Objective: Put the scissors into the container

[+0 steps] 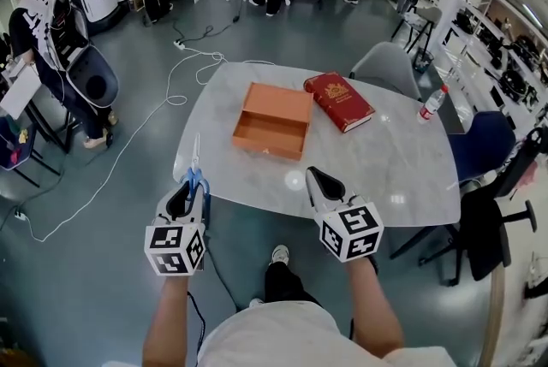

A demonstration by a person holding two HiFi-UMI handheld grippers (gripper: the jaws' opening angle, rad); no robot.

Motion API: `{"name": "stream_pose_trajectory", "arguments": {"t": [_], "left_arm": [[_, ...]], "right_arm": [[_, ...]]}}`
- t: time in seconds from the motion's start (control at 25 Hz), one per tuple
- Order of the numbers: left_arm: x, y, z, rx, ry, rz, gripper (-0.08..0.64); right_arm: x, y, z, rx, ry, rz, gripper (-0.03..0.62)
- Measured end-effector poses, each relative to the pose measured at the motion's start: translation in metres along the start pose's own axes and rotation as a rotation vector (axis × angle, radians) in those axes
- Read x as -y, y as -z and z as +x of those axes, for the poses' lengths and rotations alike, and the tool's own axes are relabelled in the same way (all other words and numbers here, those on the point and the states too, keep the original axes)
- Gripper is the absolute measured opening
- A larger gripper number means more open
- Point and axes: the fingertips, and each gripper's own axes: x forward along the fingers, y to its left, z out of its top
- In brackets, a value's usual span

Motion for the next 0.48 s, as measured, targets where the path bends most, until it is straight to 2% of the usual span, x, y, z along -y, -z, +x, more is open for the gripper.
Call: {"name": "stream_pose_trajectory", "arguments": {"t": [0.48], "left_arm": [[-0.003, -0.023, 0.09, -0.042, -0.002, 0.017, 0.083]], "right_arm": [[0.066, -0.01, 0.071, -0.018, 0.001, 0.02, 0.005]]}}
